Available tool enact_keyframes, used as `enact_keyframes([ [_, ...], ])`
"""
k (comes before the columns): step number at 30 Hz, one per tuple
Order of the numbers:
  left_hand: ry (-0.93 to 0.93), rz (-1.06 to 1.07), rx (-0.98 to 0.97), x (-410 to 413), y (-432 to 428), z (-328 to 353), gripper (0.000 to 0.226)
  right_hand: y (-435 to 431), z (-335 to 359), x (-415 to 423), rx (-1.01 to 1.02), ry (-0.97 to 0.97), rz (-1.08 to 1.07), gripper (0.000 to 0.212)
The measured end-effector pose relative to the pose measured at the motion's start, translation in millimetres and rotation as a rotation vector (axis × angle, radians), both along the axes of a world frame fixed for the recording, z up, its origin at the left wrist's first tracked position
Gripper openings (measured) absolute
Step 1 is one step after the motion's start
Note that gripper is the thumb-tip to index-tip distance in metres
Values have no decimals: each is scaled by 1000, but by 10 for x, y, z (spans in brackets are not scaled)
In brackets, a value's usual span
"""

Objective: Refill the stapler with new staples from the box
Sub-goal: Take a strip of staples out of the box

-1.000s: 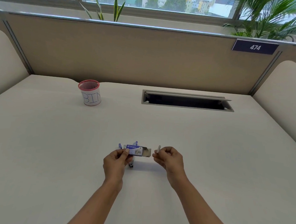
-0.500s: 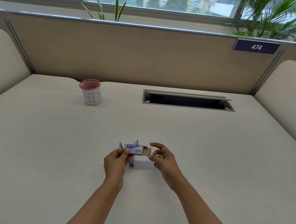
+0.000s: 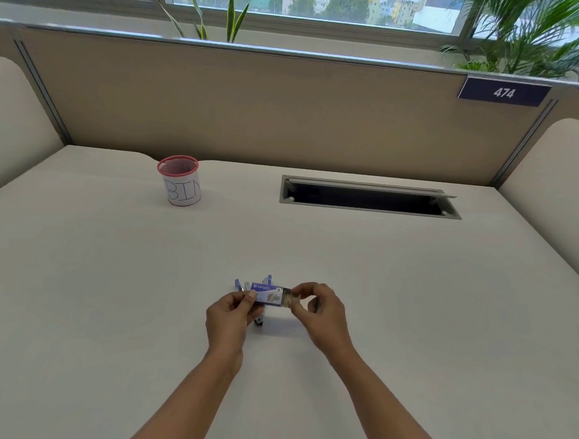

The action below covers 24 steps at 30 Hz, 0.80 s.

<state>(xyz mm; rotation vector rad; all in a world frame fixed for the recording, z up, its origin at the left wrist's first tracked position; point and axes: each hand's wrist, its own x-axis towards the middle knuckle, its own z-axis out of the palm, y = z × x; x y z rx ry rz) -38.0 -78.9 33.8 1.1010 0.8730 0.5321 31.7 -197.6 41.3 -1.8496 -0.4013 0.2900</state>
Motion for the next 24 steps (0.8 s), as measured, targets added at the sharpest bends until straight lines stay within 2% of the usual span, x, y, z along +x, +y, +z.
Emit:
enact_keyframes([
  [4, -1, -6, 1, 0, -14, 27, 12, 20, 4, 8, -15, -37, -17, 23],
  [7, -2, -9, 1, -6, -4, 25, 10, 22, -10, 5, -14, -15, -19, 19],
  [9, -3, -10, 3, -4, 11, 17, 9, 23, -24, -2, 63, 66, -51, 12],
  [12, -14, -5, 2, 0, 23, 13, 11, 19, -28, -8, 281, 287, -141, 15],
  [15, -15, -5, 2, -1, 18, 15, 8, 11, -40, -11, 303, 421, -137, 19],
  [24, -25, -23, -11, -20, -20, 51, 6, 63, -58, -49, 332, 471, -97, 13],
])
